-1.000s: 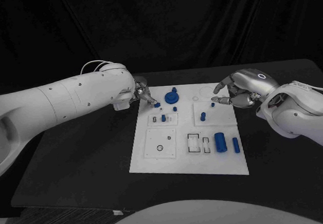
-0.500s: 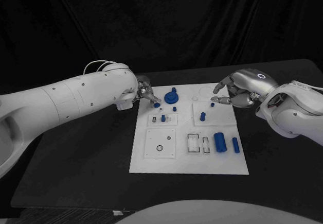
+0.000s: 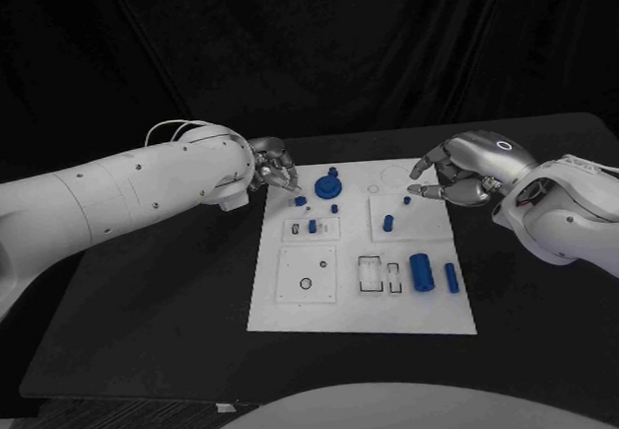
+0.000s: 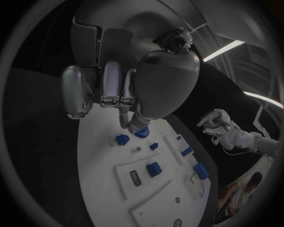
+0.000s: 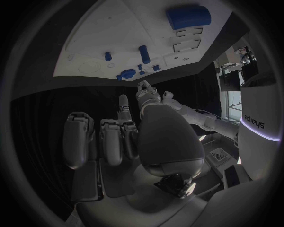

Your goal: Assemble the parts on the task board

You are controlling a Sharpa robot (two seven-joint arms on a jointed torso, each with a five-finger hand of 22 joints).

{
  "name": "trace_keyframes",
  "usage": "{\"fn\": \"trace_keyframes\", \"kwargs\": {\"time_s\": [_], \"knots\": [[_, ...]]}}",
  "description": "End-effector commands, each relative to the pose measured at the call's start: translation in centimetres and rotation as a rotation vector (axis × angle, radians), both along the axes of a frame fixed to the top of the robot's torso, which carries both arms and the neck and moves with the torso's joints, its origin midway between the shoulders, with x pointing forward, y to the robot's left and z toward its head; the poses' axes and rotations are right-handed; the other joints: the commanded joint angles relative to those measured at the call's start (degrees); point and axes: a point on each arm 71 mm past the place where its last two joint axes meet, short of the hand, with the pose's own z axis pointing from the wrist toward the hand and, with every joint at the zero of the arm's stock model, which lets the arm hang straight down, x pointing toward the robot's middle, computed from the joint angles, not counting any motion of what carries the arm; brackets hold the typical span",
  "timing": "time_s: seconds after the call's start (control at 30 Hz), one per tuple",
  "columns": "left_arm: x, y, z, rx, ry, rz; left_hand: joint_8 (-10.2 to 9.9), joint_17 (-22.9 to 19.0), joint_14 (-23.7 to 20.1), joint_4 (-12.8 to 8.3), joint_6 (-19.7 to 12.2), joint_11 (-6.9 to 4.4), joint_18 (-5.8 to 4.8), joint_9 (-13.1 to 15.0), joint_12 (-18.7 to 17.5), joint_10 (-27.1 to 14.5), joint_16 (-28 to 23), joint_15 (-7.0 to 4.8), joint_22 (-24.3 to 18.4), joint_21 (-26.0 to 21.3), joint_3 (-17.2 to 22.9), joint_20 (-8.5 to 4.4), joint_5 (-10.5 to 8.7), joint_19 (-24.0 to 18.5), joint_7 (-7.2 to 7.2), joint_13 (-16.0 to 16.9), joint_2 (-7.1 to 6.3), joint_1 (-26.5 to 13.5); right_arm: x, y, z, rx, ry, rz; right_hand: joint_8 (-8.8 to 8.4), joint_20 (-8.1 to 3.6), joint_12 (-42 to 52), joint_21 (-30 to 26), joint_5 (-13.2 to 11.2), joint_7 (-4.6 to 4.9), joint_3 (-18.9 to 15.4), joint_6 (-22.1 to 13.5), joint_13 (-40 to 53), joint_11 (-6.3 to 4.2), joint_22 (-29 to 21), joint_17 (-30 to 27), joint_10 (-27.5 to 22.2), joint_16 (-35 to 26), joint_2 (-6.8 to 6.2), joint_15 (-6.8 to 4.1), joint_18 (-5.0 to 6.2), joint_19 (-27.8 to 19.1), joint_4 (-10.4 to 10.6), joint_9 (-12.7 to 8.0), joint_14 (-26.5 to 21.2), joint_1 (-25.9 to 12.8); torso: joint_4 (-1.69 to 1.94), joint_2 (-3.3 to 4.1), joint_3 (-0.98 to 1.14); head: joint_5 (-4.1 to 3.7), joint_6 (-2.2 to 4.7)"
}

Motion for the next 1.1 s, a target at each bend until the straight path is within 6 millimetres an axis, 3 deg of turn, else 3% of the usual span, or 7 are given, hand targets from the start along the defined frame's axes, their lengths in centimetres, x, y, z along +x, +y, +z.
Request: {"fn": "trace_keyframes", "kwargs": {"time_s": [0.03, 0.07, 0.13, 0.17, 0.37, 0.67, 1.1], "knots": [[-0.4, -0.6, 1.8, -0.086, -0.264, -0.178, -2.60, 15.93, 6.35, -0.54, 0.19, 0.78, 0.81, -3.45, 1.24, 6.84, 1.02, 0.78, 9.60, -0.47, 0.95, 0.59, -2.75, -0.45, 0.92, 15.38, -1.09, 0.43, 0.1, 0.2, 0.3, 0.010, -0.018, -0.009, -0.82, 0.22, 0.95, 0.36, 0.52, -0.15, 1.12, 0.22, 15.12, 0.48, 12.98, 15.17, 5.37, 0.74, 0.10, 0.35, -0.09, 1.75, 0.31, -0.36, 5.90, 0.43, -0.08, -0.03, 0.00, 0.37, 0.00], [-0.6, -0.4, 1.9, -0.087, -0.293, -0.197, -5.95, 15.93, 6.35, -0.56, -1.32, 1.93, 0.71, -7.86, 1.24, 6.84, 1.02, 1.67, 9.85, -0.29, 1.45, 1.26, -2.92, -0.43, 2.19, 15.38, -1.95, 0.78, 0.1, 0.2, 0.3, 0.009, -0.017, -0.009, -0.82, 0.22, 0.95, 0.36, 0.52, -0.15, 1.12, 0.22, 15.12, 0.48, 12.98, 15.17, 5.37, 0.74, 0.10, 0.35, -0.09, 1.75, 0.31, -0.36, 5.90, 0.43, -0.09, -0.05, -0.03, 0.48, 0.00], [-1.0, -0.1, 2.3, -0.079, -0.349, -0.239, -8.14, 15.93, 6.35, -0.70, -1.63, 2.40, 0.70, -11.36, 1.24, 6.84, 1.02, 2.21, 10.01, -0.24, 1.66, 1.82, -3.00, -0.44, 2.88, 15.38, -2.91, 0.99, 0.1, 0.3, 0.2, 0.008, -0.015, -0.009, -0.82, 0.22, 0.95, 0.36, 0.52, -0.15, 1.12, 0.22, 15.12, 0.48, 12.98, 15.17, 5.37, 0.74, 0.10, 0.35, -0.09, 1.75, 0.31, -0.36, 5.90, 0.43, -0.09, -0.09, -0.07, 0.63, 0.00], [-1.3, 0.1, 2.4, -0.072, -0.376, -0.261, -10.31, 15.93, 6.35, -0.72, -2.79, 2.79, 0.70, -15.87, 1.24, 6.84, 1.02, 2.64, 10.29, 0.01, 1.98, 2.31, -3.17, -0.33, 3.62, 15.38, -3.84, 1.24, 0.2, 0.3, 0.2, 0.007, -0.015, -0.009, -0.82, 0.22, 0.95, 0.36, 0.52, -0.15, 1.12, 0.22, 15.12, 0.48, 12.98, 15.17, 5.37, 0.74, 0.10, 0.35, -0.09, 1.75, 0.31, -0.36, 5.90, 0.43, -0.02, -0.10, -0.08, 0.63, 0.00], [-2.1, 0.4, 2.5, -0.038, -0.425, -0.315, -10.29, 15.93, 6.35, -0.36, -5.73, 2.92, 0.65, -26.74, 1.24, 6.84, 1.02, 2.91, 10.96, 0.40, 1.76, 2.82, -3.26, -0.07, 4.13, 15.38, -5.41, 1.65, 0.3, 0.4, 0.1, 0.004, -0.011, -0.009, -0.82, 0.22, 0.95, 0.36, 0.52, -0.15, 1.12, 0.22, 15.12, 0.48, 12.98, 15.17, 5.37, 0.74, 0.10, 0.35, -0.09, 1.75, 0.31, -0.36, 5.90, 0.43, 0.28, -0.10, -0.14, 0.43, 0.00], [-2.4, 0.2, 0.1, 0.015, -0.340, -0.301, -10.01, 15.93, 6.35, -0.70, -4.12, 3.96, 0.40, -31.33, 1.24, 6.84, 1.02, 3.74, 11.57, 1.37, 1.68, 3.51, -1.41, 0.67, 4.68, 15.38, -5.62, 2.19, 0.3, 0.5, 0.0, 0.001, -0.006, -0.005, -0.82, 0.22, 0.95, 0.36, 0.52, -0.15, 1.12, 0.22, 15.12, 0.48, 12.98, 15.17, 5.37, 0.74, 0.10, 0.35, -0.09, 1.75, 0.31, -0.36, 5.90, 0.43, 0.08, 0.02, -0.03, 0.20, 0.00], [-2.7, 0.0, -2.5, 0.047, -0.264, -0.277, -9.61, 15.93, 6.35, -0.78, -1.42, 3.81, 0.38, -33.82, 1.24, 6.84, 1.02, 3.66, 11.78, 1.58, 1.79, 3.61, -1.20, 0.99, 4.40, 15.38, -5.46, 2.24, 0.3, 0.5, -0.2, -0.003, 0.000, -0.006, -0.80, 0.23, 0.95, 0.32, 0.45, -0.12, 1.15, 0.30, 15.12, 0.50, 12.97, 15.13, 5.37, 0.72, 0.14, 0.36, -0.08, 1.73, 0.27, -0.36, 5.89, 0.54, 0.02, 0.04, 0.00, 0.34, 0.00]]}}
